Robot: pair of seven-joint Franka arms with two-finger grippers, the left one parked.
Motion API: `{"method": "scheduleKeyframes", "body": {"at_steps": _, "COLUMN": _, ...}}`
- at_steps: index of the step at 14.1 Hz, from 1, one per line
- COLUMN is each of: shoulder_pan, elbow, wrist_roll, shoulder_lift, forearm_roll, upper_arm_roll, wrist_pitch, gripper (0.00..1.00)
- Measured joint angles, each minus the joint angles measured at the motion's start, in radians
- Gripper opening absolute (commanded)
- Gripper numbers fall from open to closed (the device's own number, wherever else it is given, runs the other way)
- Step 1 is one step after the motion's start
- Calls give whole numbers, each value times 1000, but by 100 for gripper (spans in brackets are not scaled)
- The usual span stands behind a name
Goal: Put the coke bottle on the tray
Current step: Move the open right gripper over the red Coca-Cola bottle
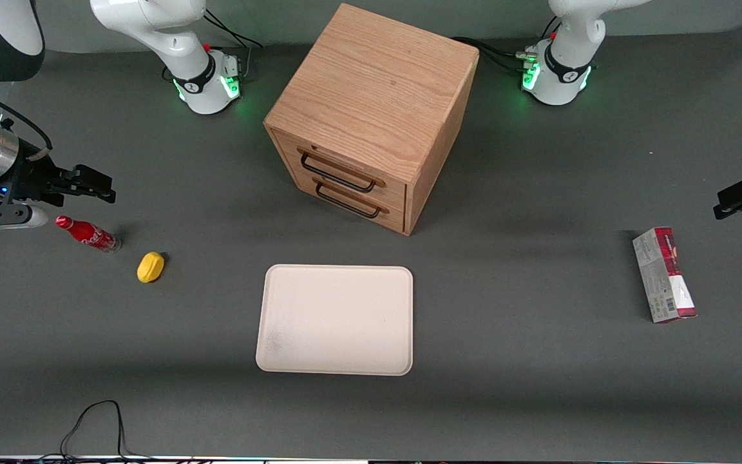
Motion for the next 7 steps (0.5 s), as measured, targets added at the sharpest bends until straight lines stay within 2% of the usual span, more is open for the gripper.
{"method": "scheduleKeyframes", "body": {"at_steps": 4, "shoulder_pan": 0, "elbow": 7, "wrist_roll": -1, "shoulder_lift": -14, "forearm_roll": -4, "upper_arm_roll": -22, "wrist_pitch": -53, "gripper": 100}}
{"method": "scheduleKeyframes", "body": {"at_steps": 7, "shoulder_pan": 0, "elbow": -36, "wrist_roll": -60, "shoulder_lift": -71, "forearm_roll": -11, "upper_arm_roll": -83, "wrist_pitch": -70, "gripper": 100}}
